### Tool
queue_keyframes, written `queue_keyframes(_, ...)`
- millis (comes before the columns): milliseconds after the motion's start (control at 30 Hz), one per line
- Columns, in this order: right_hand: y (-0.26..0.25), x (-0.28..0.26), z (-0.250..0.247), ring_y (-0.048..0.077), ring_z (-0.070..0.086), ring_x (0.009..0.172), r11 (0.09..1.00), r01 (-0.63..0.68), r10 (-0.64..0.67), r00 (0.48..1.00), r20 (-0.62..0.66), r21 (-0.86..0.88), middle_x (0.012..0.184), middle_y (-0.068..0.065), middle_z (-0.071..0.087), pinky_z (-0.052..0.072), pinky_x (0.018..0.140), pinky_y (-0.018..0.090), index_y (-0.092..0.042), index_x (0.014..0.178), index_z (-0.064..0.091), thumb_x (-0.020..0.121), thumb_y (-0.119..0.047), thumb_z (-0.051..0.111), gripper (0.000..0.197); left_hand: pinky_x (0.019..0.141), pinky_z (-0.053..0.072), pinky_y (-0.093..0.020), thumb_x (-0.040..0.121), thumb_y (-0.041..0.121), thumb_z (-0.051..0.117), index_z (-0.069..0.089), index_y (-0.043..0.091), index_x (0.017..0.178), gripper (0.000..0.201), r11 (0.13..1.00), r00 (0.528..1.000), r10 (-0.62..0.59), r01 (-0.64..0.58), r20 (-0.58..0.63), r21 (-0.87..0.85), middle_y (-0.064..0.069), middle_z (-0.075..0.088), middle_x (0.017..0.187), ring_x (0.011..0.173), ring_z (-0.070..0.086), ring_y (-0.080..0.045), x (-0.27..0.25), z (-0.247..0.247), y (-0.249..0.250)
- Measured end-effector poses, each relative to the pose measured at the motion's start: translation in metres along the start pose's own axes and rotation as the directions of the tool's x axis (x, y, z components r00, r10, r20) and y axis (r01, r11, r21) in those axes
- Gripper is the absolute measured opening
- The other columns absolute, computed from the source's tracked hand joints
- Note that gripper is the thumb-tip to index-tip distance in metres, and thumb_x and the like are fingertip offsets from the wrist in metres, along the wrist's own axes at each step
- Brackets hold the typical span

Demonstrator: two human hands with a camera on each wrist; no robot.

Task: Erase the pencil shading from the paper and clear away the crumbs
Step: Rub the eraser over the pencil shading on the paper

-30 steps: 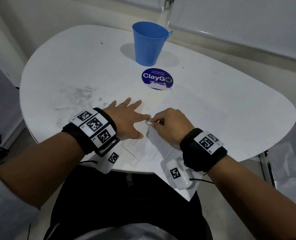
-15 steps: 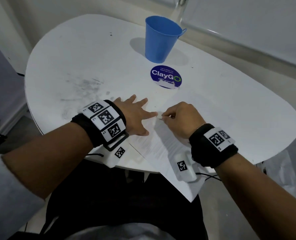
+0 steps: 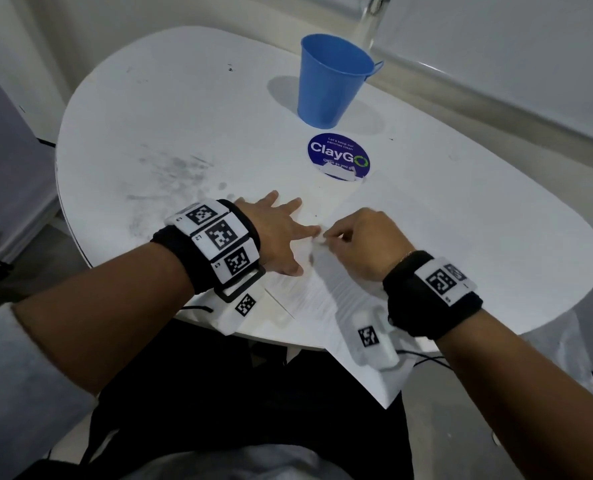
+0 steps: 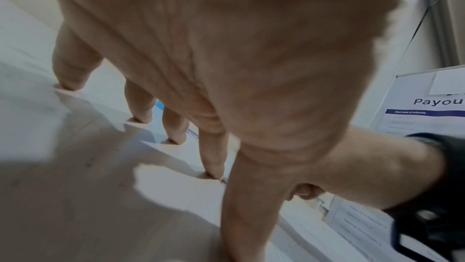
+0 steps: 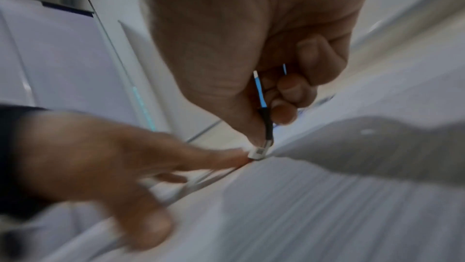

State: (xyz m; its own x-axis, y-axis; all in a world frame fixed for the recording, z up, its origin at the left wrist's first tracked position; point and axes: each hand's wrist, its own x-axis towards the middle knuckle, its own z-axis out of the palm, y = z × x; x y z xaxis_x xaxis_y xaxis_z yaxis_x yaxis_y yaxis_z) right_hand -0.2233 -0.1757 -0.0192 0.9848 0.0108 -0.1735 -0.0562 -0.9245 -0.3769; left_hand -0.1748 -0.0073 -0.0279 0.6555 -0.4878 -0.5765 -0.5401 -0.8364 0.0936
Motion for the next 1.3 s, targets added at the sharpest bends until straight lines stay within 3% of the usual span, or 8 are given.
queue_keyframes(200, -0.013, -0.014, 0.009, 0.019, 0.064, 0.080, 0.989, 0.135, -0.131, 0.989, 0.068, -0.059, 0.086, -0.002, 0.074, 0.051, 0.076, 0.030, -0.029, 0.091, 0.079, 0.090, -0.018, 0.062, 0.020, 0.122, 0.006, -0.062, 0.092, 0.063, 0.053, 0.002, 0.056, 0.155, 0.082, 1.000, 1.000, 0.003, -0.003, -0.007, -0.014, 0.009, -0.018, 0.167, 0.154, -0.017, -0.026, -0.001, 0.000, 0.001)
queue_keyframes(333, 0.003, 0.006, -0.001, 0.020, 0.066, 0.091, 0.997, -0.073, 0.072, 0.995, -0.074, -0.008, 0.095, -0.002, 0.074, 0.051, 0.081, 0.028, -0.021, 0.096, 0.079, 0.091, -0.020, 0.062, 0.017, 0.121, 0.008, -0.063, 0.094, 0.065, 0.050, -0.001, 0.055, 0.155, 0.080, 1.000, 1.000, 0.001, -0.001, -0.003, 0.004, 0.008, -0.019, 0.167, 0.154, -0.017, -0.027, -0.001, -0.001, 0.001)
queue_keyframes(500, -0.011, -0.011, 0.013, 0.014, 0.057, 0.067, 0.996, 0.091, -0.090, 0.995, 0.041, -0.020, 0.065, -0.012, 0.061, 0.042, 0.064, 0.025, -0.030, 0.088, 0.079, 0.090, -0.021, 0.063, 0.018, 0.121, 0.007, -0.064, 0.090, 0.065, 0.055, 0.004, 0.056, 0.155, 0.083, 1.000, 1.000, 0.004, -0.004, -0.007, -0.030, 0.009, -0.017, 0.168, 0.154, -0.018, -0.027, -0.001, -0.001, 0.001)
queue_keyframes(633, 0.001, 0.006, 0.006, 0.018, 0.066, 0.083, 0.999, -0.015, 0.017, 0.998, -0.054, 0.035, 0.086, -0.005, 0.074, 0.050, 0.075, 0.028, -0.025, 0.094, 0.079, 0.091, -0.025, 0.064, 0.016, 0.121, 0.008, -0.064, 0.094, 0.064, 0.052, 0.000, 0.054, 0.156, 0.082, 1.000, 1.000, 0.002, -0.002, -0.007, -0.008, 0.008, -0.017, 0.168, 0.154, -0.017, -0.028, -0.001, -0.001, 0.002)
queue_keyframes(767, -0.011, -0.008, 0.014, 0.014, 0.059, 0.070, 0.995, 0.102, -0.101, 0.994, 0.033, -0.017, 0.067, -0.014, 0.062, 0.042, 0.068, 0.024, -0.030, 0.091, 0.079, 0.090, -0.022, 0.063, 0.018, 0.121, 0.007, -0.064, 0.091, 0.064, 0.055, 0.003, 0.055, 0.156, 0.084, 1.000, 1.000, 0.003, -0.003, -0.014, -0.028, 0.008, -0.016, 0.168, 0.155, -0.016, -0.027, 0.000, -0.001, 0.001)
queue_keyframes(867, 0.001, 0.008, 0.005, 0.017, 0.066, 0.084, 0.999, -0.032, 0.033, 0.998, -0.046, 0.029, 0.087, -0.005, 0.074, 0.049, 0.075, 0.026, -0.025, 0.095, 0.079, 0.090, -0.024, 0.065, 0.015, 0.121, 0.009, -0.064, 0.093, 0.065, 0.053, 0.001, 0.053, 0.156, 0.082, 1.000, 1.000, 0.004, -0.004, -0.016, -0.007, 0.008, -0.016, 0.168, 0.155, -0.015, -0.028, 0.000, 0.000, 0.001)
queue_keyframes(1167, 0.001, 0.004, 0.003, 0.021, 0.067, 0.085, 0.999, -0.051, 0.051, 0.995, -0.089, 0.003, 0.086, -0.001, 0.073, 0.052, 0.077, 0.029, -0.020, 0.091, 0.079, 0.090, -0.020, 0.062, 0.017, 0.122, 0.009, -0.063, 0.094, 0.065, 0.051, 0.000, 0.052, 0.157, 0.082, 1.000, 1.000, 0.010, -0.010, -0.013, 0.003, 0.006, -0.017, 0.168, 0.155, -0.015, -0.028, -0.002, -0.001, 0.002)
queue_keyframes(1300, -0.012, -0.013, 0.012, 0.022, 0.065, 0.080, 0.993, 0.096, -0.095, 0.995, 0.026, -0.073, 0.083, 0.001, 0.073, 0.052, 0.074, 0.032, -0.019, 0.089, 0.078, 0.090, -0.020, 0.061, 0.017, 0.122, 0.009, -0.062, 0.091, 0.066, 0.054, 0.002, 0.053, 0.156, 0.084, 1.000, 1.000, 0.009, -0.009, -0.021, -0.005, 0.008, -0.016, 0.168, 0.155, -0.015, -0.028, 0.001, 0.001, 0.001)
